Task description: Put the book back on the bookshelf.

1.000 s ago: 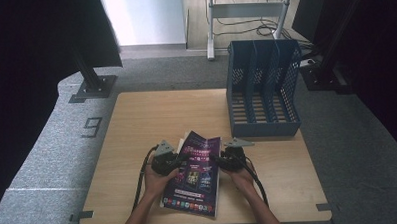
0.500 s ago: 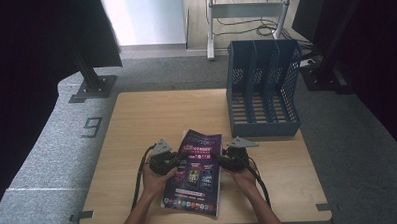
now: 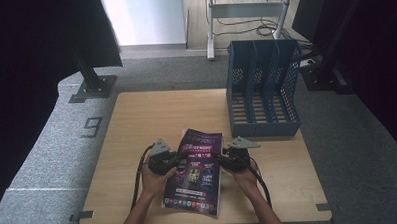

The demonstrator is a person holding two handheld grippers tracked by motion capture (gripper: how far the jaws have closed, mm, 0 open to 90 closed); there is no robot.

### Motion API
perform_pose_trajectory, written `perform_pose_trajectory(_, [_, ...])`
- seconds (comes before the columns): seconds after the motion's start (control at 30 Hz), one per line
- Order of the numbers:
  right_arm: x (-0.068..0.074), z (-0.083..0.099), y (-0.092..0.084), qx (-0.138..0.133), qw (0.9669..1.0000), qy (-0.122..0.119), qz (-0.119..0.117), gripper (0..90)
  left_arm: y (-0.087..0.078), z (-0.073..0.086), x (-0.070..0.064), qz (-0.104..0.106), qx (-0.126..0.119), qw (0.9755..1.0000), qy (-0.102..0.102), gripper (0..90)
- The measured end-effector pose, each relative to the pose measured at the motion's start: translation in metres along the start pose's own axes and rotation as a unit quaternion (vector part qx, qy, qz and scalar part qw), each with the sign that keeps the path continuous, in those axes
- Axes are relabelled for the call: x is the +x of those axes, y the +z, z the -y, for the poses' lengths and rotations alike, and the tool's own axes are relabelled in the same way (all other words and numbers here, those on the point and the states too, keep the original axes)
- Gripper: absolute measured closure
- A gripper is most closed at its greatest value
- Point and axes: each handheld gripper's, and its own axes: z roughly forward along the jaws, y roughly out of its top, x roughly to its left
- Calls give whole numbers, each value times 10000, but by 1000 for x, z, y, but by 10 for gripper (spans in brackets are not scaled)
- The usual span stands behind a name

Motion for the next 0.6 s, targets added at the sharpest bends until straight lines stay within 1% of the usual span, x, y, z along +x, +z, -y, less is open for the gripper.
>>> perform_pose_trajectory(0.6, [0, 1, 1, 8, 10000, 16, 12, 665, 1, 0, -1, -7, 23, 10000, -8, 855])
